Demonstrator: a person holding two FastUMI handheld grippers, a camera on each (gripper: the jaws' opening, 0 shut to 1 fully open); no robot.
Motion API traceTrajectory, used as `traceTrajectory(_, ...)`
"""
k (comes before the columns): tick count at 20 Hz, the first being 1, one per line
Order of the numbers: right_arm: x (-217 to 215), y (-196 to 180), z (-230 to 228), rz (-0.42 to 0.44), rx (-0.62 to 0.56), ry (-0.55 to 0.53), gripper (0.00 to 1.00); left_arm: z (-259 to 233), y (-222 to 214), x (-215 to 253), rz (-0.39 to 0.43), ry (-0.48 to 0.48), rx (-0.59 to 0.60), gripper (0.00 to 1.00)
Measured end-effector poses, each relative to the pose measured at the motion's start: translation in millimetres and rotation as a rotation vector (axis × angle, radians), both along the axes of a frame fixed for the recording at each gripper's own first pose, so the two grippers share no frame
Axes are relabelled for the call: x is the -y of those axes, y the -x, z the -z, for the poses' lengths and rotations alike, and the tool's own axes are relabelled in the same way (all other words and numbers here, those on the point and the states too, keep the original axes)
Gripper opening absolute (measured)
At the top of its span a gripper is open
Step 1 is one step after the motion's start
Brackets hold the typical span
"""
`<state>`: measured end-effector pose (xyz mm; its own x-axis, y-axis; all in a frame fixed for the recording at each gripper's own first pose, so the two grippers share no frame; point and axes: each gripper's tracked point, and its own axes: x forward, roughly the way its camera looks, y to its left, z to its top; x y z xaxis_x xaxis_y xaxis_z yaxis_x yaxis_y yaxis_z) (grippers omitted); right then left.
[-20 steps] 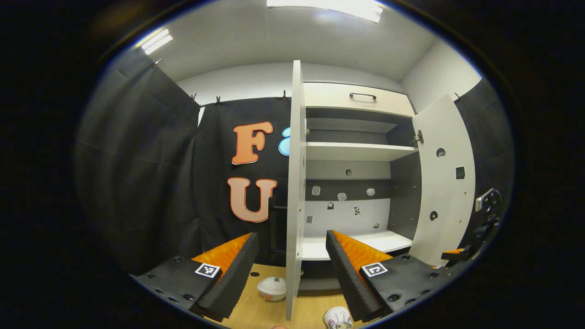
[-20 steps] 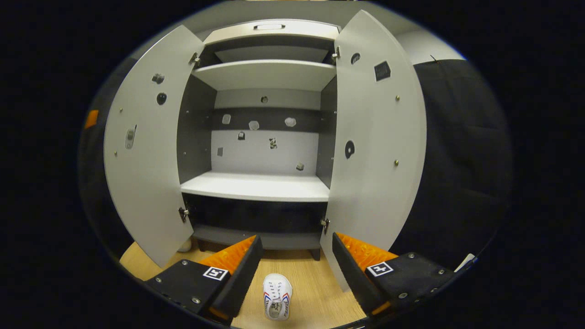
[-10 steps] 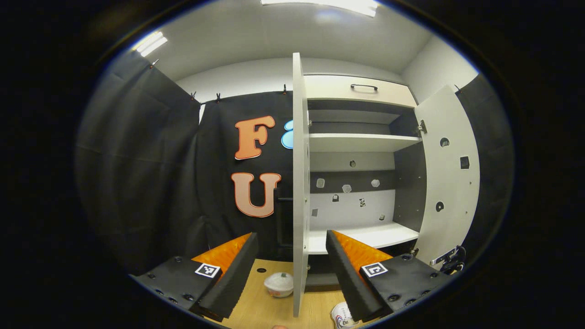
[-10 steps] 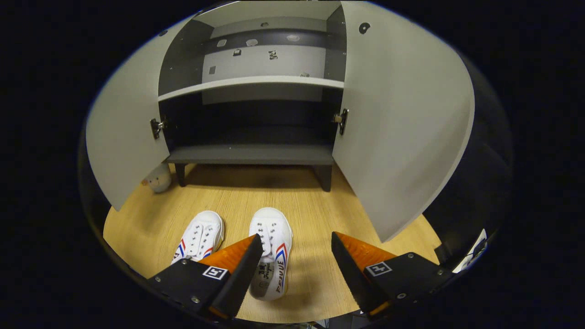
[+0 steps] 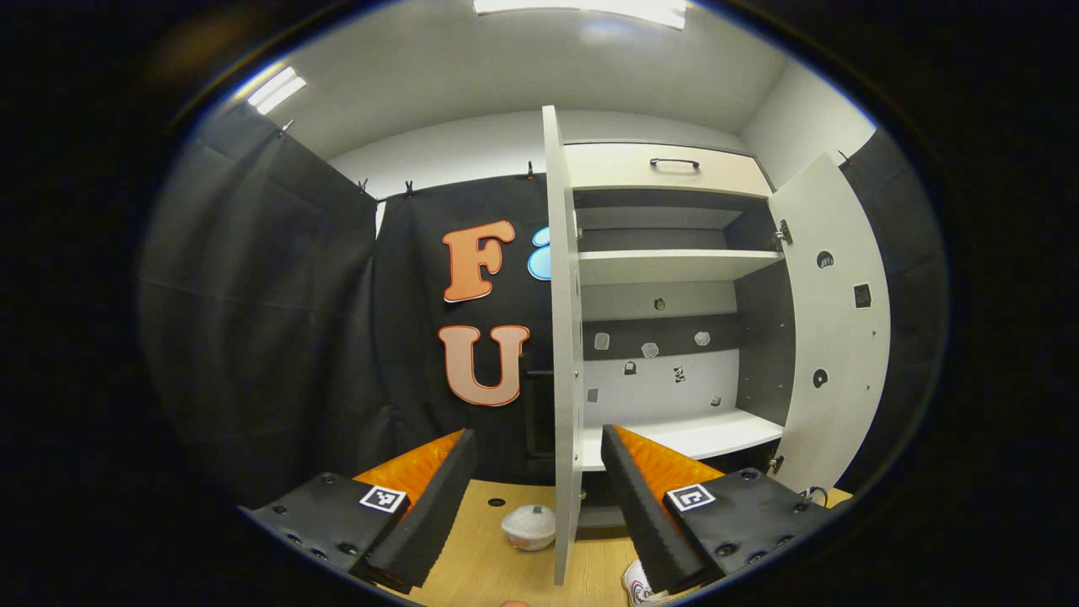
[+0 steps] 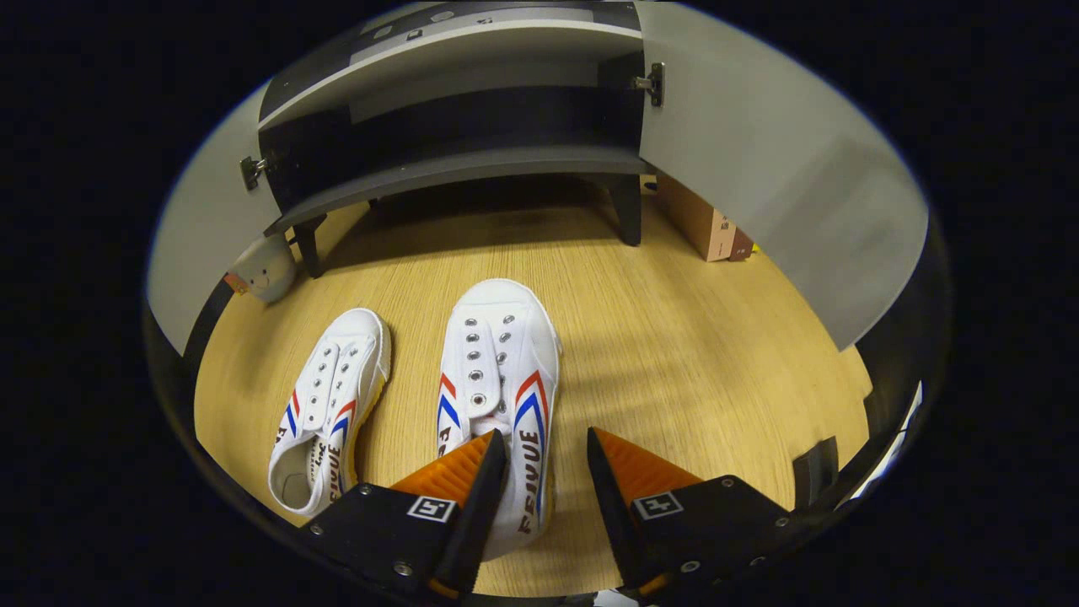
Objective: Grab one shoe with the right hand and put it into the shoe cabinet, grab the other shoe with the left hand and put it into the shoe cabinet; then close the right door with the right hand and the left door with the left hand.
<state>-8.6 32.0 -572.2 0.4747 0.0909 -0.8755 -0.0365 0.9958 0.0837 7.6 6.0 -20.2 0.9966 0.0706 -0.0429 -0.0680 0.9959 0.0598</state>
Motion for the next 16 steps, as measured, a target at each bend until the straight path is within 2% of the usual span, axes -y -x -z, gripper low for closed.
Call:
traceTrajectory(2,-4,-2,6,0.002,-0.026,-0.030,0.50,3,1,-1,-0.006,0.003,-0.005,0.96)
traceTrajectory(3,-6,-4,8,0.013,-0.035,-0.046,0.42,2,1,-2,-0.009,0.004,-0.006,0.99)
traceTrajectory(4,-5,-6,9,0.030,-0.042,-0.057,0.36,2,1,-3,-0.012,0.003,-0.006,0.96)
traceTrajectory(6,-2,-5,9,0.033,-0.039,-0.056,0.24,1,1,-4,-0.014,0.004,-0.001,0.94)
traceTrajectory(7,1,-5,10,0.037,-0.032,-0.047,0.13,0,2,-4,-0.013,0.006,0.000,0.94)
traceTrajectory(8,2,-8,9,0.054,-0.031,-0.037,0.07,0,2,-4,-0.013,0.007,-0.001,0.99)
traceTrajectory(9,2,-6,5,0.061,-0.029,-0.030,0.00,-1,2,-4,-0.013,0.004,-0.001,0.96)
traceTrajectory(12,3,-4,-12,0.045,-0.005,0.013,0.00,-4,3,-3,-0.011,-0.007,0.009,0.94)
traceTrajectory(16,-5,-10,-60,0.065,0.024,-0.033,0.00,-2,3,-2,0.000,-0.008,0.010,0.94)
